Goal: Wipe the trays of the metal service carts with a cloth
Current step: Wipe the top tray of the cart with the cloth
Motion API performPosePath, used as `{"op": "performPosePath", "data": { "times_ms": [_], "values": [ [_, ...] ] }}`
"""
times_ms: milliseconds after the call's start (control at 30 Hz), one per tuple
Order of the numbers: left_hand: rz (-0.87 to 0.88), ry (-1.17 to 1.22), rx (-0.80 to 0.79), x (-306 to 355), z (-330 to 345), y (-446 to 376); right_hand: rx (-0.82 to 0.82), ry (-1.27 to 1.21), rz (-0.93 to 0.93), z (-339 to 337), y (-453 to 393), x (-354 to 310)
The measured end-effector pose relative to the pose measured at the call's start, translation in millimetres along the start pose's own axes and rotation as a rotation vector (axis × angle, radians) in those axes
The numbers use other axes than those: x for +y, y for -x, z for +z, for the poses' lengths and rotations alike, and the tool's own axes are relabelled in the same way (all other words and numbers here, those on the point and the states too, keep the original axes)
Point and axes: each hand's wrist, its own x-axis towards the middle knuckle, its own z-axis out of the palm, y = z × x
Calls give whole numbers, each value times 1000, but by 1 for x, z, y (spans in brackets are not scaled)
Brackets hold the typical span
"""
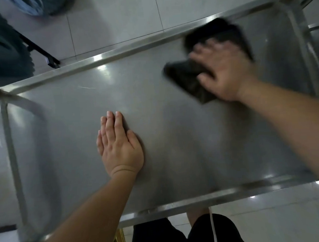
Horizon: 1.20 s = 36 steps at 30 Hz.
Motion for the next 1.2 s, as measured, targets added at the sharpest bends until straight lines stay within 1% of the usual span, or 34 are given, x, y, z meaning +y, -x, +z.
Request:
{"op": "performPosePath", "data": {
  "times_ms": [67,133,200,233,267,300,333,400,467,533,600,633,667,700,733,800,933,1000,1067,1200],
  "values": [
    [3,5,4,0,0,1,84,-8,299,-10,8,52],
    [10,5,5,0,1,1,157,-43,666,-16,14,77],
    [12,3,4,-2,2,1,205,-90,985,-17,5,68],
    [13,4,1,-2,2,0,220,-122,1093,-16,-6,54],
    [12,5,-3,-2,2,0,233,-159,1160,-16,-18,36],
    [11,6,-6,-2,2,0,245,-197,1181,-15,-31,14],
    [10,6,-11,-1,2,0,248,-220,1152,-14,-42,-11],
    [4,3,-21,-1,1,0,221,-194,970,-5,-59,-70],
    [-4,1,-28,0,0,0,151,-148,672,4,-73,-130],
    [-8,-3,-37,0,-1,0,19,-115,259,9,-83,-175],
    [-3,-7,-45,-1,-1,0,-114,-70,-138,9,-90,-183],
    [-2,-10,-47,-2,-1,0,-151,-43,-274,8,-94,-174],
    [-2,-11,-43,-2,-1,1,-160,-20,-350,7,-96,-161],
    [-3,-8,-34,-1,-1,1,-146,-3,-366,4,-99,-142],
    [-4,-7,-24,-1,-1,0,-122,6,-331,0,-101,-120],
    [0,-4,-15,0,-1,0,-67,9,-160,-11,-101,-64],
    [0,-1,-12,-1,-1,-1,40,-25,270,-33,-72,62],
    [-2,-2,-9,0,-1,-1,59,-54,385,-42,-50,107],
    [1,0,-8,1,0,-1,38,-58,397,-46,-38,123],
    [-3,6,-13,1,0,-2,11,-66,439,-37,-9,106]
  ]
}}
